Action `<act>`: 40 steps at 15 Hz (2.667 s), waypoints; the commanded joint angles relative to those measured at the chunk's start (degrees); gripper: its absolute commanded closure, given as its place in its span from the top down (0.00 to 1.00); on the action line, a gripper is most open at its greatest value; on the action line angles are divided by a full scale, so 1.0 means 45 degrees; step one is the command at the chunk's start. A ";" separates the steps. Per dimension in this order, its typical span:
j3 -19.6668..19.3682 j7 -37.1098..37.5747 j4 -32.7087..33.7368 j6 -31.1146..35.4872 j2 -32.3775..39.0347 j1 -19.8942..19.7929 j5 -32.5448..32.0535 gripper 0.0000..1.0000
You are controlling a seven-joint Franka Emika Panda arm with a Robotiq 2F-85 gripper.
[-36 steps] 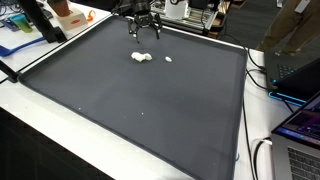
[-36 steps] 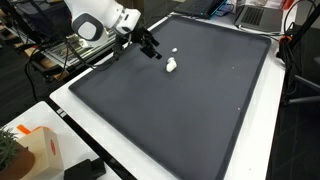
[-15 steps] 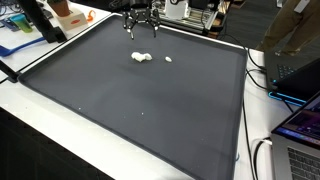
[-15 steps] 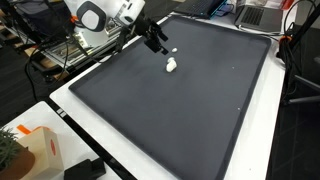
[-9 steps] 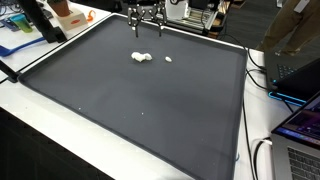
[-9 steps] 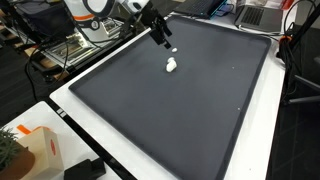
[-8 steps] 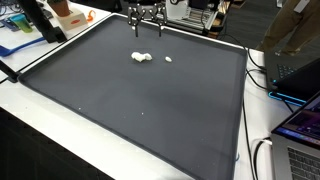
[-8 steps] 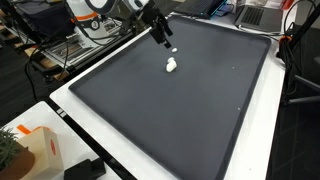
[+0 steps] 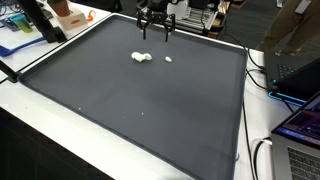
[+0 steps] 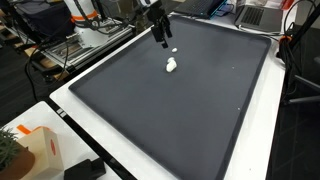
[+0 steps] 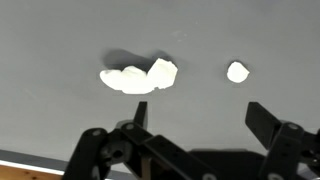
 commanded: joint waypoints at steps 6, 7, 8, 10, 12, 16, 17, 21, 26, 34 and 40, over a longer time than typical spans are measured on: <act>0.0713 0.1225 0.0804 -0.2100 0.0591 0.0217 0.1485 1.00; 0.0916 0.1302 0.1027 -0.2647 0.0747 0.0225 0.1801 1.00; 0.1124 0.1348 0.1261 -0.2995 0.0831 0.0207 0.2118 1.00; 0.1629 0.1480 0.1672 -0.3520 0.0704 0.0083 0.2761 1.00; 0.2000 0.1405 0.2150 -0.4455 0.0677 0.0044 0.3343 1.00; 0.1992 0.1289 0.2474 -0.4858 0.0631 0.0157 0.3345 1.00; 0.2036 0.1289 0.2565 -0.4963 0.0631 0.0149 0.3377 1.00; 0.2515 0.1512 0.2851 -0.5953 0.0345 0.0094 0.4033 1.00; 0.3089 0.1303 0.3633 -0.8605 0.0538 0.0215 0.4846 1.00; 0.3303 0.0654 0.4937 -1.0253 0.1231 0.0203 0.5134 1.00; 0.2868 -0.0014 0.6032 -1.2013 0.2663 0.0488 0.5316 1.00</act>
